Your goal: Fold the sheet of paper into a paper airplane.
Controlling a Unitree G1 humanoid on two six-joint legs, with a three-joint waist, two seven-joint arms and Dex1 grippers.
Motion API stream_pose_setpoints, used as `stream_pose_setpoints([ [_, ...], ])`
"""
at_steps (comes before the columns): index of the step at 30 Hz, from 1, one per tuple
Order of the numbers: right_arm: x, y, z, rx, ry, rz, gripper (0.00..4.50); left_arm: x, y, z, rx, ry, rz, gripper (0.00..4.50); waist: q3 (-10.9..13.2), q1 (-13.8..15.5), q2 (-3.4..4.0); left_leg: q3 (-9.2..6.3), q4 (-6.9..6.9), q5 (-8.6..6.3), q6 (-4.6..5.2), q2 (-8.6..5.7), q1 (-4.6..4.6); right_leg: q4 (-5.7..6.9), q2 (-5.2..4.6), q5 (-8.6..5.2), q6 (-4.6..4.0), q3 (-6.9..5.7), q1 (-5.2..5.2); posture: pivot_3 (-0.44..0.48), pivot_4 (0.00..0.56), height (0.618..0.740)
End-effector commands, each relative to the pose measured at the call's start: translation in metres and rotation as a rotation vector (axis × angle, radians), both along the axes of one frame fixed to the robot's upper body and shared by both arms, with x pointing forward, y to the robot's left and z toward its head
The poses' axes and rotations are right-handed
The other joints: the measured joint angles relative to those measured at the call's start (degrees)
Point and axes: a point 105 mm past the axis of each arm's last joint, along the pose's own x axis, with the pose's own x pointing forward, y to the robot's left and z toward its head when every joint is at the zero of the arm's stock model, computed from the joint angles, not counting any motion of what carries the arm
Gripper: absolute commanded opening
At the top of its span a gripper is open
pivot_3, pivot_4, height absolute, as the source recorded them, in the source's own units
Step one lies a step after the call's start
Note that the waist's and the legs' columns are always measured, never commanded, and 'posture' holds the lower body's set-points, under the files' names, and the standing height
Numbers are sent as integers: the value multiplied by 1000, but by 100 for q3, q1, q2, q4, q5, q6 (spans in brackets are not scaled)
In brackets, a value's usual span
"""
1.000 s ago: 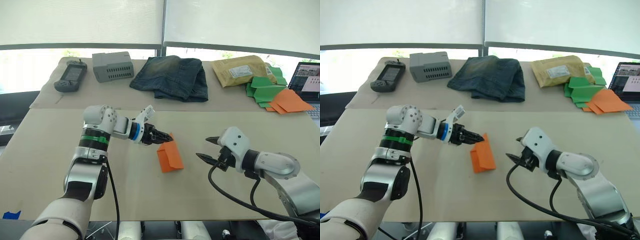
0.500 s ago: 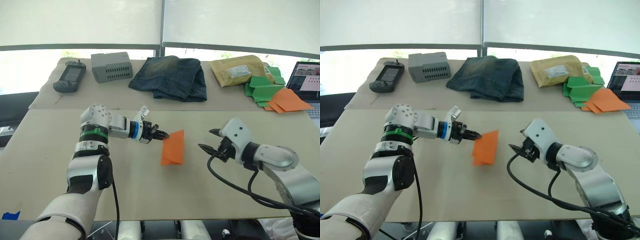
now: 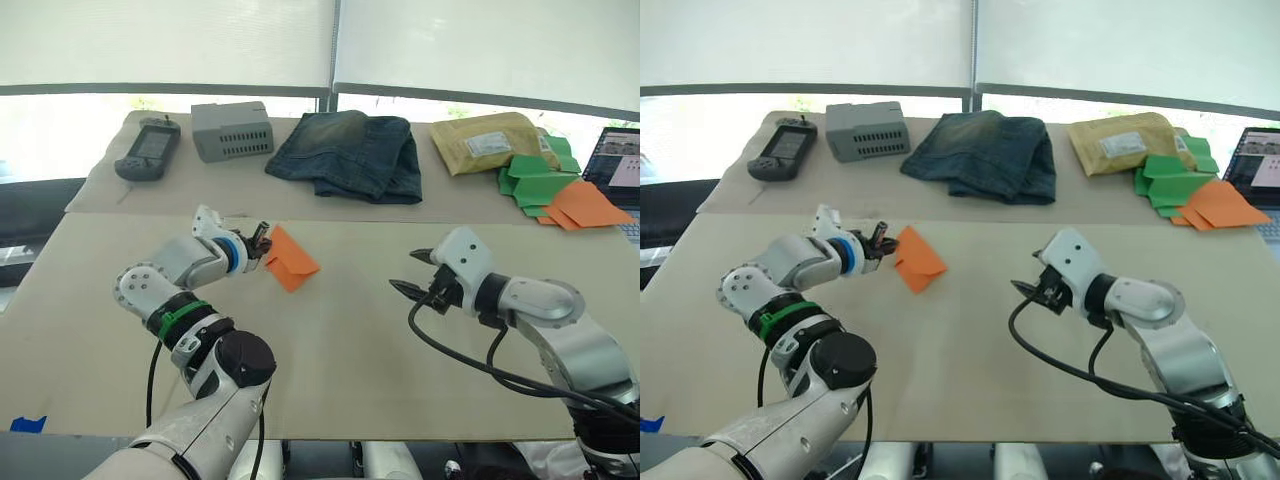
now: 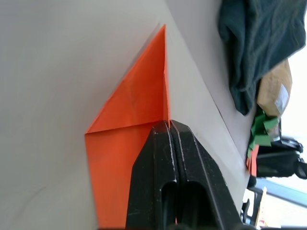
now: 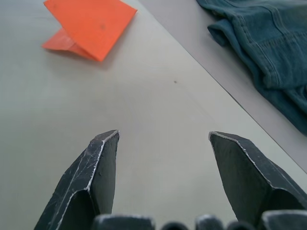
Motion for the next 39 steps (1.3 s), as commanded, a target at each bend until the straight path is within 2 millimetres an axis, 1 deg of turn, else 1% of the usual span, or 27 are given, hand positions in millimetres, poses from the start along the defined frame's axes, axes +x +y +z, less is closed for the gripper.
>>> stream_pose_setpoints([
  [1, 1, 3, 11, 0, -56, 15, 3315, -19, -113, 1, -188, 12, -282, 824, 2, 31, -4, -3, 0, 2, -1, -8, 0, 0, -8, 1, 3, -2, 1, 0, 150, 722],
  [4, 1, 5, 11, 2, -58, 18, 3315, -19, -112, 3, -188, 2, -304, 1915, 3, 28, -5, -6, 3, 6, 1, -19, -2, -7, -23, 8, 16, -2, 7, 0, 150, 722],
  [6, 1, 6, 11, 6, -58, 24, 3315, -20, -111, 5, -186, -7, -320, 2520, 3, 24, -6, -6, 4, 6, 2, -21, -3, -10, -23, 10, 19, -2, 9, 0, 150, 722],
  [7, 1, 8, 12, 10, -57, 29, 3315, -19, -109, 8, -186, -22, -330, 2967, 3, 20, -6, -8, 4, 7, 2, -21, -2, -9, -22, 10, 19, -2, 8, 0, 150, 722],
  [8, 0, 12, 11, 21, -53, 41, 3315, -18, -103, 12, -179, -47, -337, 3298, 3, 20, -6, -8, 4, 7, 2, -22, -2, -9, -20, 10, 19, -2, 8, 0, 150, 722],
  [10, -5, 27, 8, 65, -25, 85, 3315, -15, -81, 20, -146, -113, -347, 3863, 4, 19, -8, -13, 3, 9, 0, -20, -2, -6, -17, 11, 18, -4, 7, 0, 150, 722],
  [11, -7, 33, 6, 82, -12, 102, 3315, -15, -72, 22, -128, -135, -353, 4008, 4, 12, -7, -18, 3, 11, -3, -20, -2, -4, -16, 11, 18, -5, 7, 0, 150, 722],
  [12, -8, 42, 3, 97, 0, 120, 3315, -15, -58, 24, -102, -158, -359, 4393, 3, -2, -6, -18, 2, 11, -4, -20, 1, -1, -17, 11, 18, -4, 8, 0, 150, 722],
  [13, -9, 51, 1, 121, 12, 138, 3315, -16, -45, 27, -74, -183, -369, 4393, 3, -31, -5, -19, 1, 11, -5, -20, 7, 2, -17, 10, 18, -2, 10, 0, 150, 722],
  [15, -10, 63, -3, 151, 29, 160, 3315, -20, -26, 30, -44, -211, -391, 4393, 3, -147, -5, -18, -4, 14, -8, -17, 14, 9, -13, 10, 16, 0, 7, 0, 150, 722],
  [16, -10, 67, -4, 158, 34, 165, 3315, -22, -21, 32, -40, -217, -398, 4393, 4, -195, -7, -19, -4, 18, -15, -16, 11, 18, -11, 10, 11, 1, -2, 0, 150, 722],
  [17, -8, 74, -6, 172, 46, 167, 3315, -27, -10, 33, -8, -225, -416, 4393, 4, -215, -6, -24, -6, 23, -22, -14, 9, 26, -5, 14, 2, 3, -16, 0, 150, 722],
  [20, -1, 90, -12, 207, 77, 167, 3315, -42, 20, 37, 78, -246, -471, 4393, 4, -254, -7, -47, -6, 40, -39, -9, 13, 34, 7, 22, -17, -7, -13, 0, 150, 722],
  [22, 8, 98, -13, 254, 90, 148, 3315, -53, 33, 44, 133, -277, -512, 4393, 5, -260, -6, -52, -10, 54, -37, -13, 23, 34, 6, 28, -27, -13, -2, 0, 150, 722],
  [24, 14, 104, -13, 285, 99, 132, 3315, -61, 40, 48, 165, -287, -546, 4393, 6, -228, -4, -51, -12, 65, -37, -13, 30, 25, 6, 28, -31, -21, 11, 0, 150, 722],
  [26, 22, 114, -11, 348, 114, 125, 3315, -66, 50, 55, 278, -333, -536, 4393, 8, -187, -7, -51, -15, 82, -29, -13, 27, 19, -5, 27, -32, -28, 13, 0, 150, 722],
  [28, 32, 129, -11, 419, 141, 104, 3315, -71, 71, 57, 532, -387, -478, 4393, 10, -194, -11, -49, -16, 88, -31, -12, 22, 12, -5, 33, -35, -31, 11, 0, 150, 722],
  [29, 36, 133, -12, 431, 149, 95, 3315, -76, 74, 54, 607, -404, -508, 4393, 11, -223, -12, -42, -20, 90, -34, -12, 22, 7, -2, 38, -48, -31, 8, 0, 150, 722],
  [31, 42, 141, -15, 455, 160, 85, 3315, -88, 78, 44, 639, -401, -587, 4393, 12, -257, -9, -35, -35, 93, -40, -10, 21, 6, 1, 25, -79, -29, -1, 0, 150, 722],
  [34, 50, 148, -19, 483, 178, 65, 3315, -94, 87, 30, 765, -419, -641, 4393, 15, -243, -4, -14, -66, 98, -44, -5, 29, 7, -3, 10, -96, -36, -6, 0, 150, 722],
  [36, 56, 152, -21, 493, 181, 56, 3315, -98, 83, 27, 784, -482, -690, 4393, 15, -241, -4, 2, -79, 99, -45, 13, 23, 3, -2, 4, -107, -43, -14, 0, 150, 722],
  [38, 65, 155, -19, 526, 174, 39, 3315, -103, 76, 22, 785, -521, -733, 4393, 16, -251, -6, 5, -79, 99, -45, 33, 7, 0, 8, 2, -111, -50, -27, 0, 150, 722],
  [39, 67, 157, -17, 563, 184, 41, 3070, -104, 74, 20, 783, -528, -745, 4483, 16, -259, -6, 4, -79, 100, -45, 42, 2, -2, 12, 9, -105, -49, -34, 0, 150, 722],
])
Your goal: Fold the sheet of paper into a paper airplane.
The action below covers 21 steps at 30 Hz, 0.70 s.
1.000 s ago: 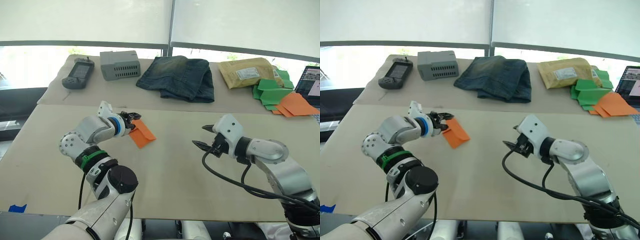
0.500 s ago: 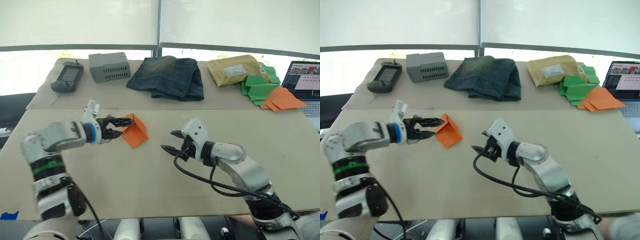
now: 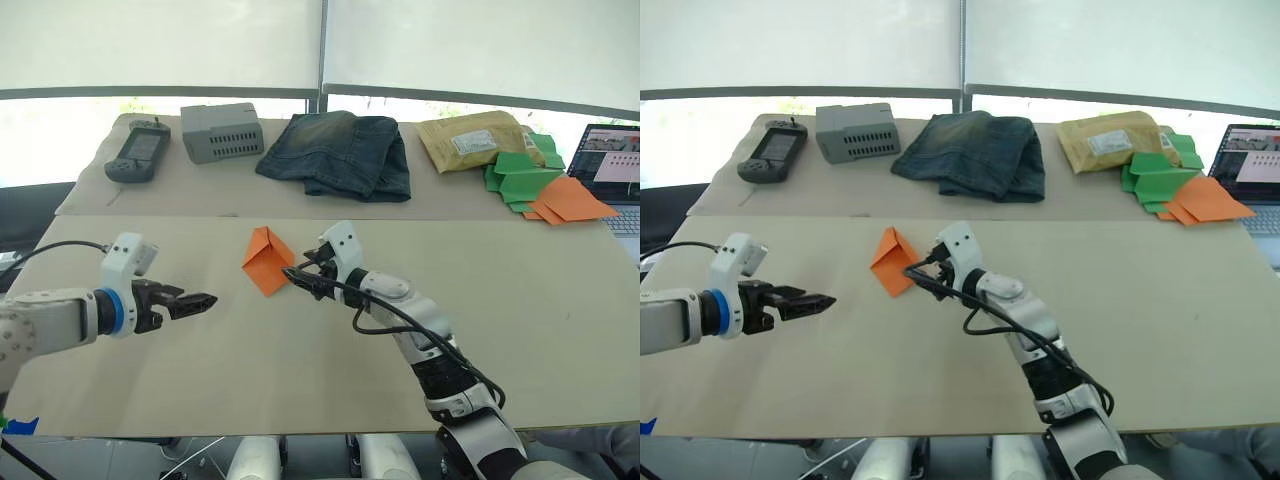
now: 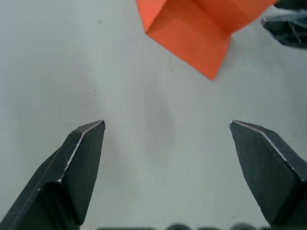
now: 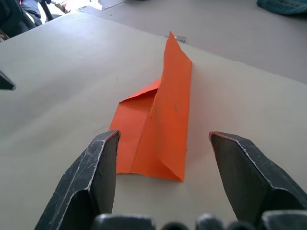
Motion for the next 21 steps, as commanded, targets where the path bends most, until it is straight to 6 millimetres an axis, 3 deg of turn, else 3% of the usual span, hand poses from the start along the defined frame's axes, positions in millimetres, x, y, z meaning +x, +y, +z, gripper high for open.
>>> stream_pose_setpoints([
  [1, 11, 4, 24, 111, -57, -12, 2773, -1, -12, 10, 2, -94, -89, 4500, 0, -10, 1, -3, -1, 0, 0, 3, -3, 0, 2, 8, 14, 1, -4, 0, 150, 722],
  [4, 13, 6, 22, 74, -91, 23, 1827, -6, -16, 7, -79, -26, -118, 4500, 0, -25, 1, -12, -7, -1, 0, 19, -2, -1, 19, 9, 16, 3, -8, 0, 150, 722],
  [9, 10, -3, 28, 9, -148, 119, 96, -3, -20, 21, -192, -48, -165, 4500, 1, -40, 1, -9, -9, -2, 0, 36, -5, 0, 55, 6, 13, 5, -8, 0, 150, 722],
  [17, -14, -48, 56, -203, -273, 429, 35, -16, -49, 28, -232, -111, -384, 4500, 10, -44, 8, 6, -8, -2, 0, 37, 0, -1, 57, 5, 14, 11, -5, 0, 150, 722],
  [21, -23, -68, 65, -294, -287, 556, 35, -13, -61, 10, -119, -141, -455, 4500, 13, -41, 12, 12, -10, -2, 0, 39, 8, 3, 74, -1, 16, 12, -5, 0, 150, 722],
])
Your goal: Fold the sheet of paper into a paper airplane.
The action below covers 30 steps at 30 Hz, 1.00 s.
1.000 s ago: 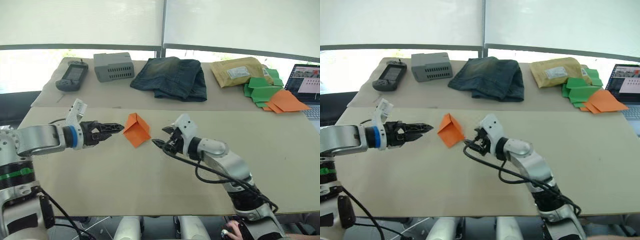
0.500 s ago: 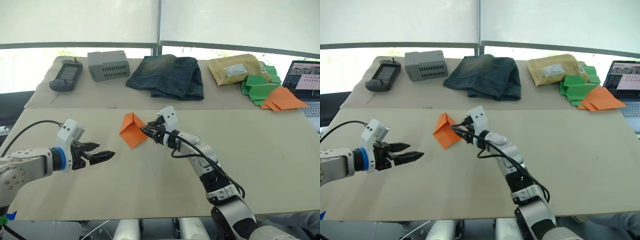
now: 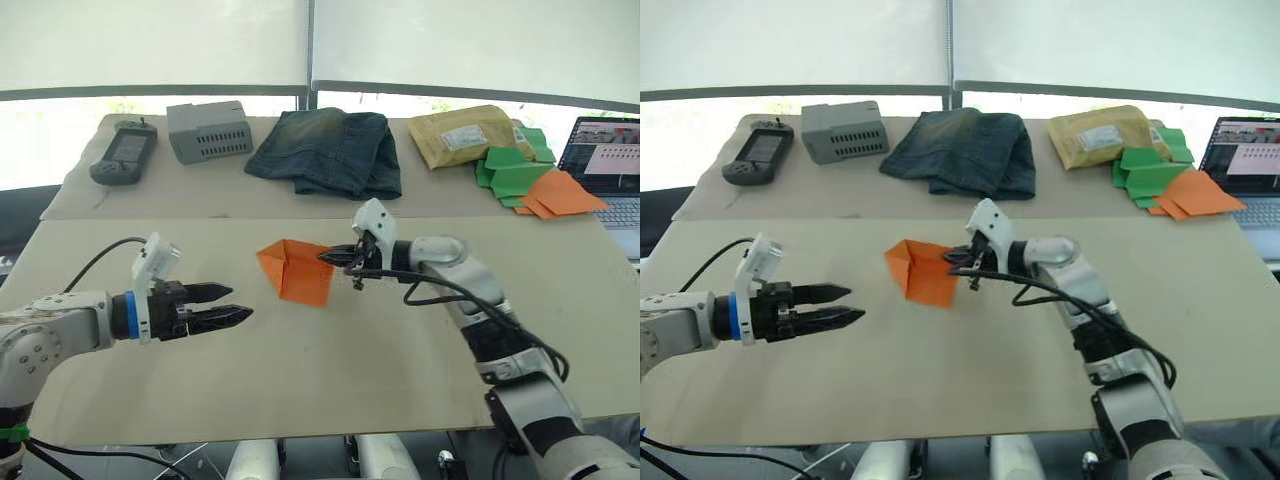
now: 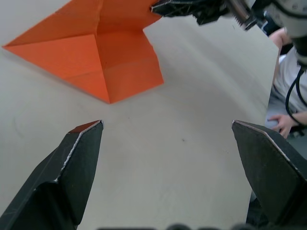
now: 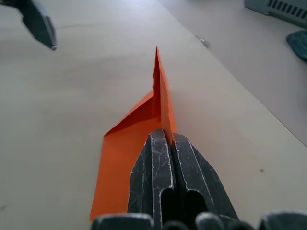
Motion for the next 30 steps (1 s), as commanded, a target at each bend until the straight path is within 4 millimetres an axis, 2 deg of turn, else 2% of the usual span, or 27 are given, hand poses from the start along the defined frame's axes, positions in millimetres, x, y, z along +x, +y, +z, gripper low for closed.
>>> stream_pose_setpoints([
  [1, -15, -3, 17, -24, -51, 150, 35, 3, -14, -7, 79, -110, -78, 4500, 1, 19, 2, 0, 0, 0, 0, 1, 1, 1, 2, 0, -1, 0, 0, 0, 150, 722],
  [5, -28, -10, 2, -97, -26, 252, 35, 7, -31, -17, 103, -204, -157, 4500, 1, 33, 1, 6, 1, 0, 0, 0, 2, -1, 1, 0, 1, 2, 5, 0, 150, 722],
  [9, -29, -13, -5, -79, -1, 256, 35, 18, -46, -9, 20, -306, -173, 4500, 3, 69, -1, 9, 3, 0, 0, -3, 1, -4, -3, 3, 1, 6, 6, 0, 150, 722],
  [12, -23, -17, -11, -94, -13, 212, 0, 24, -52, -8, 12, -360, -203, 3854, 3, 95, -1, 10, 8, 0, 1, -4, -1, -2, -4, 6, 2, 7, 6, 0, 150, 722],
  [16, -17, -22, -16, -99, -24, 155, 0, 21, -55, -12, -23, -374, -268, 2508, 3, 114, -1, 12, 10, 1, 1, -2, 1, -2, -2, 6, 3, 7, 9, 0, 150, 722],
  [23, -18, -29, -24, -79, 1, 117, 0, 21, -52, -26, -28, -342, -350, 69, 4, 166, 1, 12, 11, 1, 1, -3, 1, 0, -2, 5, 4, 7, 9, 0, 150, 722],
  [27, -17, -31, -28, -77, 12, 90, 0, 19, -54, -16, -109, -332, -380, 11, 4, 171, 1, 11, 24, 1, 1, -1, -2, 2, -2, 6, 10, 6, 11, 0, 150, 722],
  [30, -18, -31, -31, -79, 17, 82, 0, 17, -54, -25, -85, -309, -399, 11, 4, 166, 1, 11, 26, 1, 1, -1, 1, 4, -2, 6, 11, 7, 13, 0, 150, 722],
])
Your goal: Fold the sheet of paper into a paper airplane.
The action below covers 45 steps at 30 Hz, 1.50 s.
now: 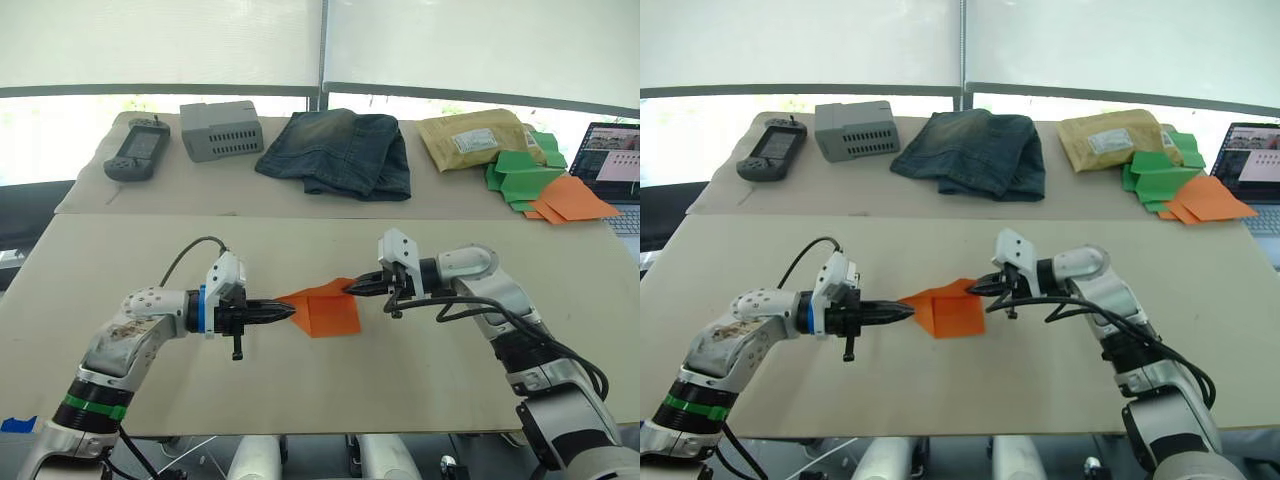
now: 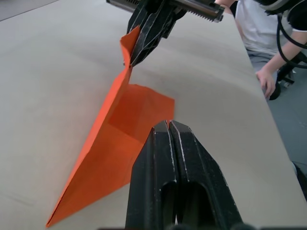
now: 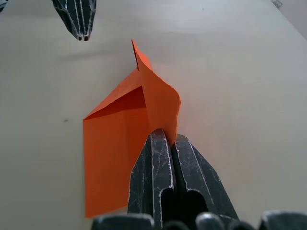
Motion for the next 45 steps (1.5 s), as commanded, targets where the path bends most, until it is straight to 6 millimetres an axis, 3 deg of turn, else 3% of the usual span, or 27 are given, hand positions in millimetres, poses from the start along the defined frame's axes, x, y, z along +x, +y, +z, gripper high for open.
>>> stream_pose_setpoints([
  [1, 1, -3, 8, 13, -42, -13, 0, 2, 0, 3, 6, -30, -12, 11, 0, -1, 0, 0, 0, 0, 0, 0, 1, 1, 0, 0, 1, 0, 0, 0, 150, 722],
  [6, -2, -3, 10, 18, -41, -7, 0, 16, -6, -16, 69, -45, 33, 11, 0, 4, 1, -1, 8, 0, 1, 1, 3, 5, 2, -5, 10, -2, 4, 0, 150, 722],
  [15, -5, -6, 11, 15, -34, -1, 0, 42, -17, -27, -18, -19, 181, 11, 0, 6, 1, -4, 43, -2, 4, 2, -4, 4, -2, 6, 27, -1, 15, 0, 150, 722],
  [23, -6, -6, 15, 23, -43, 5, 0, 35, -16, -59, 74, 74, 193, 11, 0, 3, 1, -4, 44, -2, 4, 2, -2, 5, 0, 8, 28, 0, 15, 0, 150, 722],
  [29, -24, 0, 8, 29, -41, 73, 0, 31, -15, -68, 87, 122, 215, 11, -3, 4, 6, -5, 42, -2, 4, 6, 7, 5, -1, 7, 29, 0, 23, 0, 150, 722],
  [36, -25, -1, -28, -96, -47, 72, 0, 23, -6, -51, 39, 144, 205, 11, -3, -25, 6, 2, 42, -2, 5, 6, 16, 6, 0, 7, 29, 3, 25, 0, 150, 722],
  [42, -24, -5, -42, -144, -56, 82, 0, 12, 8, -30, 5, 168, 158, 11, -1, -14, 8, 0, 39, -2, 5, 9, 16, 6, 4, 5, 26, 0, 23, 0, 150, 722],
  [45, -24, -6, -48, -168, -68, 97, 0, 12, 13, -2, -97, 157, 126, 11, -1, -12, 8, 1, 41, -2, 4, 15, 17, 6, 2, 2, 22, 0, 24, 0, 150, 722],
])
